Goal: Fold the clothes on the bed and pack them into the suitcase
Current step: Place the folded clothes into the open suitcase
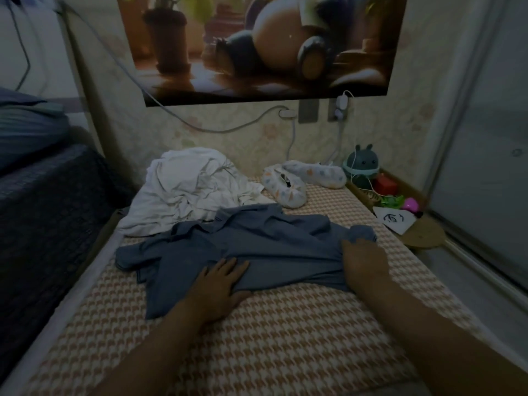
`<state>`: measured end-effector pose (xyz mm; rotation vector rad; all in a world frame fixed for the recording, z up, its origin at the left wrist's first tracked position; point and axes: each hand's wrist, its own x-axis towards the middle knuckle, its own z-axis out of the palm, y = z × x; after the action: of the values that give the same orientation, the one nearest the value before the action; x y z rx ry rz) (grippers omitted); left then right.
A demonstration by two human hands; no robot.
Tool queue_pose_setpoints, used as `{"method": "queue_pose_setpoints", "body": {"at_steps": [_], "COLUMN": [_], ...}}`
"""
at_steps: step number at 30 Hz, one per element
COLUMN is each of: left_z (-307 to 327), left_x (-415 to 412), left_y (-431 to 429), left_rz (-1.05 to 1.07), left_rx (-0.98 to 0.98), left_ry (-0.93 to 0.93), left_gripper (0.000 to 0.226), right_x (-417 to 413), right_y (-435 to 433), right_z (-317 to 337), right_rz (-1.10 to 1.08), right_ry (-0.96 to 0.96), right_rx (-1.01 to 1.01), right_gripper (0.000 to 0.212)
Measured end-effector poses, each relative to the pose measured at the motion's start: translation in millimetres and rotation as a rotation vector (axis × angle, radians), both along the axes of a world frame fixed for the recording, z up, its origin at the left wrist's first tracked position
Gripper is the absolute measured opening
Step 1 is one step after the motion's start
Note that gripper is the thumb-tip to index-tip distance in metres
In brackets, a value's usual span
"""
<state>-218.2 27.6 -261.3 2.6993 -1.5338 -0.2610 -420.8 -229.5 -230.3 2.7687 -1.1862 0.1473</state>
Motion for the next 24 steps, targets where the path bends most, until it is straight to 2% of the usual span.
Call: {"method": "queue_pose_setpoints", "body": {"at_steps": [3, 4, 6, 8, 11, 15, 17, 21, 24], "left_z": [7.4, 9.3, 12.7, 23.3, 29.9, 13.4, 8.1, 25.2, 50.7], "left_x": [-4.6, -4.8, -0.7, 5.2, 15.0, 22.7, 31.5, 36.8, 31.2], "left_y": [7.8, 11.5, 24.1, 41.6, 70.1, 96.7, 103.8, 101.9, 104.0], "left_rz": [-0.044, -0.060, -0.061, -0.100, -0.139, 0.017, 0.090, 0.167, 0.355], "left_rx": [-0.042, -0.047, -0.074, -0.206, -0.333, -0.207, -0.221, -0.117, -0.018], "left_ry": [-0.094, -0.131, -0.149, -0.273, -0.289, -0.230, -0.199, -0.175, -0.216], "left_gripper": [0.059, 0.057, 0.051, 0.035, 0.044, 0.049, 0.044, 0.032, 0.023], "right_x": [17.6, 25.1, 34.3, 41.1, 46.6, 41.8, 35.6, 22.6, 13.4], "right_y": [22.6, 33.1, 54.2, 68.3, 74.9, 75.3, 71.9, 61.6, 60.7], "right_z": [4.2, 4.4, 0.5, -4.2, -5.4, 1.2, 3.3, 10.2, 29.0], "right_rz": [0.285, 0.415, 0.561, 0.595, 0.584, 0.550, 0.503, 0.424, 0.387], "right_ry": [-0.076, -0.098, -0.073, 0.014, 0.140, 0.322, 0.352, 0.252, 0.290], "right_rx": [-0.173, -0.154, 0.066, 0.231, 0.344, 0.396, 0.347, 0.096, 0.234], "right_gripper": [0.041, 0.039, 0.049, 0.067, 0.087, 0.098, 0.093, 0.058, 0.055]}}
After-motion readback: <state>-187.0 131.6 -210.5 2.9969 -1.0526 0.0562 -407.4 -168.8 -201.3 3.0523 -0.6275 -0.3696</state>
